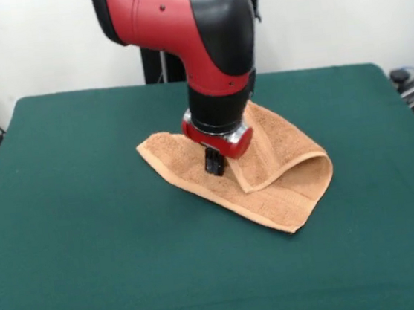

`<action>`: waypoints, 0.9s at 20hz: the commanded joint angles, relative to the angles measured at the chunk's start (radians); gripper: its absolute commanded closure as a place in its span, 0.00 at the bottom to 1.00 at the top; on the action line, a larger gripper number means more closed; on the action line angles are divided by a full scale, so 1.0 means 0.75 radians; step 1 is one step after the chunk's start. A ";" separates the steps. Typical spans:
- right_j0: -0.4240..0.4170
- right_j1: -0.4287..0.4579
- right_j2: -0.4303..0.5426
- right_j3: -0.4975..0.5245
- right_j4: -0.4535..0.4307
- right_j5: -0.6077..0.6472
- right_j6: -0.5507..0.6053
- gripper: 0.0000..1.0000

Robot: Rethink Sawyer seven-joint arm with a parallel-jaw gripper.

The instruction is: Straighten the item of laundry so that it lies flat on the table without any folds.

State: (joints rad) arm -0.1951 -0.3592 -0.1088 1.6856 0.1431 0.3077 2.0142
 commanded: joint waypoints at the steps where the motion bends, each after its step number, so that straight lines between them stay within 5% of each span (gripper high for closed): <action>1: 0.050 0.179 0.059 -0.099 0.087 -0.102 0.273 1.00; 8: 0.029 0.236 0.106 -0.131 0.111 -0.147 0.279 1.00; 18: 0.048 0.141 0.183 -0.047 0.261 -0.058 0.369 1.00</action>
State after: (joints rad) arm -0.1858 -0.3549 -0.1187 1.6876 0.2092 0.3100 2.0142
